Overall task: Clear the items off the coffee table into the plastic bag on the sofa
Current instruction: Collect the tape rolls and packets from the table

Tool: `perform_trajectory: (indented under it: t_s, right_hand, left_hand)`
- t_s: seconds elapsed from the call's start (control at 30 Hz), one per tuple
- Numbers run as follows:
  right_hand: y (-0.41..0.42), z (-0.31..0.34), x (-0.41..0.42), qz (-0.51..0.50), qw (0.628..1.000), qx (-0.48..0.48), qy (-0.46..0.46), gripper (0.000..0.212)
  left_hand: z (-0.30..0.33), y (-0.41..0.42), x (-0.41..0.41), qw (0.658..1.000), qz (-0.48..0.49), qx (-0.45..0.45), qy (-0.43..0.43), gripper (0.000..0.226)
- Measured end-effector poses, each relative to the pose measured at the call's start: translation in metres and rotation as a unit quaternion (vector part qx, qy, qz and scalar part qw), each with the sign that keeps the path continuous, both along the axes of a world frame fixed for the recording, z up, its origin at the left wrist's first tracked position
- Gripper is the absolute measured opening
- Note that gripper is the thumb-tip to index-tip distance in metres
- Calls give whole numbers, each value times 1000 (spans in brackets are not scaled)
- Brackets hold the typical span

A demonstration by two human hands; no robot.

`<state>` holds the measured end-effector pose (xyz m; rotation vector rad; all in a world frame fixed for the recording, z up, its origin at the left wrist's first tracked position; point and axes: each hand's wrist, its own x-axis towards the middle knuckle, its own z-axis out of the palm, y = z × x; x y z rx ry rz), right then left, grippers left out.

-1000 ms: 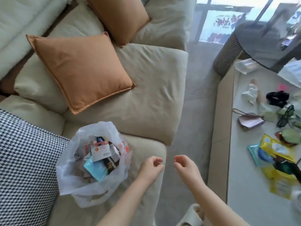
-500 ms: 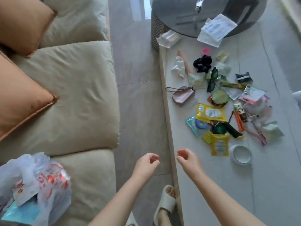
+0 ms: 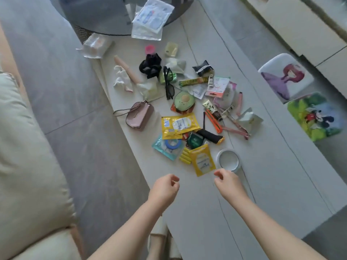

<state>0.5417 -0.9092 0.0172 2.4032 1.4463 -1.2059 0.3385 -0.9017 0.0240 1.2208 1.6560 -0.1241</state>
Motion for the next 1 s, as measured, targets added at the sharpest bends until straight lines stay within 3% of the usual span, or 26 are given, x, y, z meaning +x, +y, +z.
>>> perform_trajectory:
  t_s: [0.2, 0.47, 0.63, 0.8, 1.0]
  right_hand:
    - [16, -51, 45, 48, 993, 17, -102, 32]
    - [8, -92, 60, 138, 976, 18, -170, 33]
    - [8, -100, 61, 137, 974, 53, -174, 19]
    - [16, -89, 61, 136, 978, 36, -153, 22]
    - [13, -87, 56, 199, 965, -3, -173, 28]
  left_hand:
    - [-57, 47, 54, 994, -72, 54, 59, 33]
    - [-103, 75, 98, 993, 56, 68, 82, 43]
    - [-102, 62, 97, 998, 8, 44, 53, 29]
    - [-88, 40, 76, 999, -5, 12, 36, 22]
    - [-89, 55, 60, 978, -97, 129, 131, 30]
